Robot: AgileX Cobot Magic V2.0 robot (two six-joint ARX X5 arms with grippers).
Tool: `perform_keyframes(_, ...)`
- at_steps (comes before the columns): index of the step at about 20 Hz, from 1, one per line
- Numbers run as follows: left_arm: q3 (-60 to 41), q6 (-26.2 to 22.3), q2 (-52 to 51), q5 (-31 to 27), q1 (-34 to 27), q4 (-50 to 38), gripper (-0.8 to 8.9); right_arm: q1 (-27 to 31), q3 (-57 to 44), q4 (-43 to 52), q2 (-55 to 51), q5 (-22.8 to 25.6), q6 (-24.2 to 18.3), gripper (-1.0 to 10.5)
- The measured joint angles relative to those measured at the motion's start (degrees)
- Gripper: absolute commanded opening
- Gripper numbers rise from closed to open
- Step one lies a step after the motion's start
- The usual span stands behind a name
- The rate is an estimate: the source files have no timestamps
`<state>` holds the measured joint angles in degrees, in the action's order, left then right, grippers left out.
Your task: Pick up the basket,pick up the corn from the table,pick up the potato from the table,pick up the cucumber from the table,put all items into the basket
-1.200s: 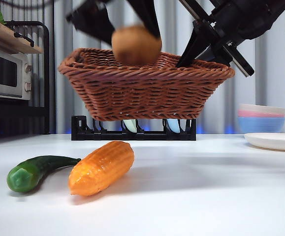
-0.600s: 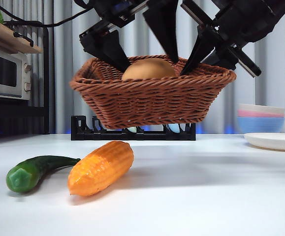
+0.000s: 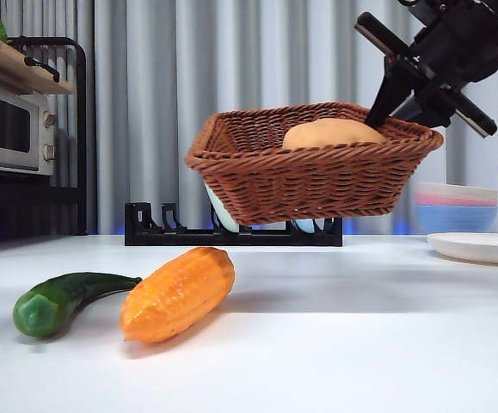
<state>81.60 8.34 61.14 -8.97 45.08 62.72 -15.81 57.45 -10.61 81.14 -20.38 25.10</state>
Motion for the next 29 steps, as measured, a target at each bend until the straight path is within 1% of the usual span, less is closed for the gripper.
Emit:
perform_keyframes(1, -1.0, 0.4, -0.5, -1.1, -0.4, 2.9, 5.65, 0.3, 0.0, 0.0, 0.0, 0.0, 0.0, -0.1)
perform_keyframes(3, -6.0, 1.7, -1.0, -1.4, -1.1, 3.6, 5.65, 0.7, 0.0, 0.0, 0.0, -0.2, 0.0, -0.1)
perform_keyframes(5, -13.1, 3.3, 0.0, -1.4, -1.7, 0.0, 5.65, 0.8, 0.0, 0.0, 0.0, -0.2, 0.0, -0.1)
perform_keyframes(8, -23.6, 5.8, 0.2, -0.3, -4.2, -8.7, 5.65, 0.8, 0.0, 0.0, 0.0, -0.2, 0.0, -0.1)
perform_keyframes(11, -31.4, 7.3, 3.1, 3.7, -9.4, -18.7, 5.64, 0.9, 0.0, 0.0, 0.0, -0.2, 0.0, -0.1)
perform_keyframes(15, -32.3, 7.2, 12.1, 8.7, -14.8, -24.0, 5.64, 0.9, 0.0, 0.0, 0.0, -0.2, 0.0, -0.1)
perform_keyframes(18, -32.3, 7.1, 18.8, 12.2, -16.1, -27.6, 5.62, 0.9, 0.0, 0.0, 0.0, -0.2, 0.0, -0.1)
perform_keyframes(20, -32.3, 7.1, 21.3, 12.5, -16.1, -28.6, 5.61, 0.9, 0.0, 0.0, 0.0, -0.2, 0.0, -0.1)
perform_keyframes(21, -32.3, 7.1, 22.1, 11.6, -16.1, -28.9, 5.51, 0.9, 0.0, 0.0, 0.0, -0.2, 0.0, -0.1)
perform_keyframes(23, -32.3, 7.1, 23.4, 8.7, -16.1, -29.7, 3.94, 0.9, 0.0, 0.0, 0.0, -0.1, 0.0, -0.1)
perform_keyframes(24, -32.3, 6.7, 23.9, 8.2, -16.1, -29.9, 3.34, 0.9, 0.0, 0.0, 0.0, -0.1, 0.0, -0.1)
perform_keyframes(25, -32.3, 6.2, 24.3, 8.1, -16.1, -30.2, 3.04, 0.9, 0.0, 0.0, 0.0, 0.0, 0.0, -0.1)
perform_keyframes(27, -32.3, 5.9, 24.5, 8.2, -16.1, -30.8, 3.01, 0.9, 0.0, 0.0, 0.0, 0.0, 0.0, -0.1)
perform_keyframes(28, -32.3, 5.8, 24.5, 8.6, -16.1, -30.9, 2.47, 0.9, 0.0, 0.0, 0.0, 0.0, 0.0, -0.1)
perform_keyframes(29, -32.3, 5.6, 24.5, 8.9, -16.1, -31.0, 1.28, 0.9, 0.0, 0.0, 0.0, 0.0, 0.0, -0.1)
